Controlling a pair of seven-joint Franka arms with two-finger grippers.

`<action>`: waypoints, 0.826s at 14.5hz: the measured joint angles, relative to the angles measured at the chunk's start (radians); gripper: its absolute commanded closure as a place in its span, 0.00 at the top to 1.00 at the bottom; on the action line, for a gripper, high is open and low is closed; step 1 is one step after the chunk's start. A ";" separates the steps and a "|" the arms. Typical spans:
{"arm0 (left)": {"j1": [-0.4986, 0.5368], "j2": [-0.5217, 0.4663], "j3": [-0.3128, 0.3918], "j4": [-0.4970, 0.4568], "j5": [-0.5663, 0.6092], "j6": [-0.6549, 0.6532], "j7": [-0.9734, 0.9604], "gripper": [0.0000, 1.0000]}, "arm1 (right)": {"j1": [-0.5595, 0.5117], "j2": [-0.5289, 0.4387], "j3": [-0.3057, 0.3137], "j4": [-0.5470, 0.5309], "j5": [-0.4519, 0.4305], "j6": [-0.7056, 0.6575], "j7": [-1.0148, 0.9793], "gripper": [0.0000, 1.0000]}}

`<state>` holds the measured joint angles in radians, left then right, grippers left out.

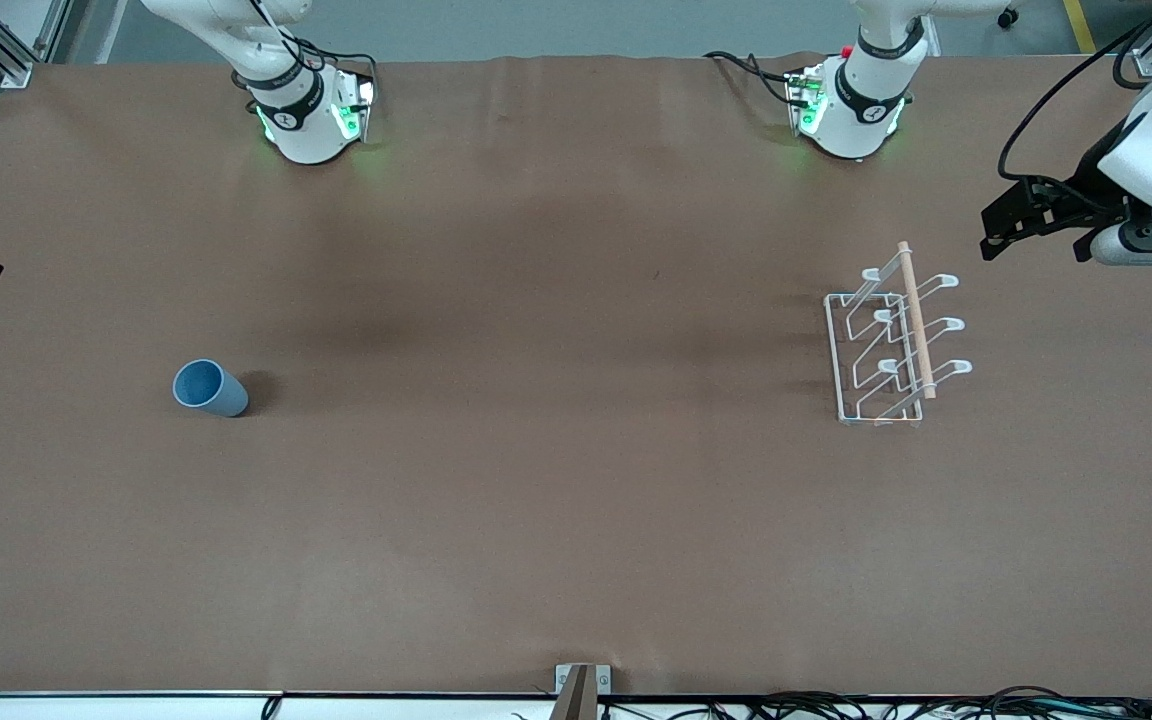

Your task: Hang cup on cup holder

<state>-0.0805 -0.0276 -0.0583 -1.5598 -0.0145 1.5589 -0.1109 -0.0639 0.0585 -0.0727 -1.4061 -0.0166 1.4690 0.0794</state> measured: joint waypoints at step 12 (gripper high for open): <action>0.000 0.000 -0.002 0.000 0.000 0.000 0.000 1.00 | 0.000 0.003 0.000 -0.091 0.000 0.037 -0.017 1.00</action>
<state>-0.0802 -0.0276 -0.0605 -1.5594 -0.0145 1.5592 -0.1109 -0.0640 0.0615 -0.0727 -1.4973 -0.0166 1.5064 0.0628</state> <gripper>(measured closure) 0.000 0.000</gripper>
